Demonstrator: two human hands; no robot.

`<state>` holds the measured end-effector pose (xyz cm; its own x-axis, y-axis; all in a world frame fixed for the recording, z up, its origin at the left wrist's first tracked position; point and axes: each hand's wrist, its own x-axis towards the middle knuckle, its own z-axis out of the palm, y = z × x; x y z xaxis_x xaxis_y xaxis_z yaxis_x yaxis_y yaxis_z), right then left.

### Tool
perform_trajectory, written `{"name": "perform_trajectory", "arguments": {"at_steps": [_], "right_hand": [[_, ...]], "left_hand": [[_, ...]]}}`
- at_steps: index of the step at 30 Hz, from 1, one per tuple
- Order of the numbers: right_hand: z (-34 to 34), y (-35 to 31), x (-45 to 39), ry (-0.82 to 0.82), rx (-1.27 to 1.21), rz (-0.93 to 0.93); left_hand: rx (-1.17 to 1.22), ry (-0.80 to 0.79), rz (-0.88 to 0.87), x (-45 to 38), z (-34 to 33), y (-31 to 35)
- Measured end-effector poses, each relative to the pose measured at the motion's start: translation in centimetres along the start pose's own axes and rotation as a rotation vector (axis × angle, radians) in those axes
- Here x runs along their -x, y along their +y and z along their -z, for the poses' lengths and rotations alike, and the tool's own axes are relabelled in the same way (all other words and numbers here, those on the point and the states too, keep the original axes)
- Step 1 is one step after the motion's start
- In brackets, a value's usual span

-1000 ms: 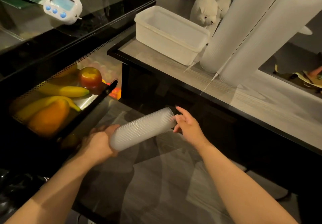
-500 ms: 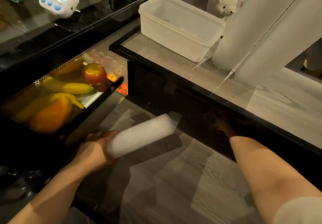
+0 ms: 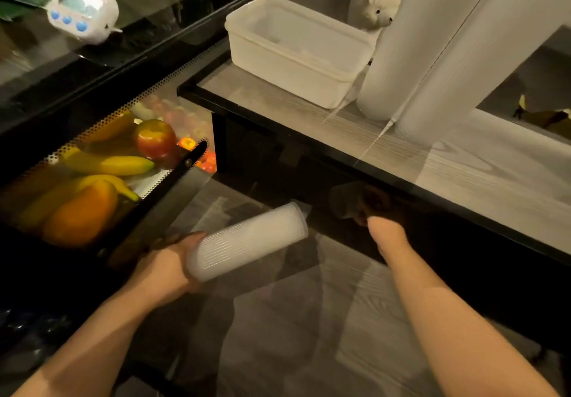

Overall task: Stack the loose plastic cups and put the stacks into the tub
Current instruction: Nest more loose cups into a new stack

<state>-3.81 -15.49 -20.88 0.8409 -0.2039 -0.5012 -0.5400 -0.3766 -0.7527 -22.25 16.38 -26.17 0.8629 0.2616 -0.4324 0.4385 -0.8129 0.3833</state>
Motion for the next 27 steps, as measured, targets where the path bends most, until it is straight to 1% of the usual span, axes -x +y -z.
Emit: {"name": "perform_trajectory", "arguments": {"at_steps": [2,4,5,7,8,15,19,24,27], "right_hand": [[-0.2,0.8,1.3,-0.006,-0.019,0.025],[-0.8,1.0,3.3,-0.026,-0.029,0.194],[-1.0,0.9,4.2,-0.068,-0.024,0.29],[-1.4,0.7,5.5,-0.124,0.0,0.417],[-1.5,0.5,6.1,-0.137,0.017,0.441],[-2.9,-1.1,8.3,-0.162,0.029,0.561],[-4.2,-1.4,9.9,-0.247,0.102,0.644],[-4.5,-2.3,10.6,-0.302,0.195,0.612],[-4.6,-2.7,10.3,-0.26,0.126,0.579]], "left_hand": [[-0.001,0.018,-0.014,0.3,0.1,-0.2],[0.028,0.028,-0.026,0.5,0.3,-0.4],[0.051,0.028,-0.033,0.7,0.4,-0.5],[0.076,0.035,-0.053,1.1,0.8,-0.4],[0.078,0.044,-0.064,1.3,1.0,-0.4],[0.052,0.098,-0.096,3.0,1.9,-1.1],[0.099,0.114,-0.104,3.2,2.6,-1.1],[0.176,0.132,-0.087,3.3,3.0,-1.5],[0.236,0.13,-0.072,3.3,2.9,-1.9]]}}
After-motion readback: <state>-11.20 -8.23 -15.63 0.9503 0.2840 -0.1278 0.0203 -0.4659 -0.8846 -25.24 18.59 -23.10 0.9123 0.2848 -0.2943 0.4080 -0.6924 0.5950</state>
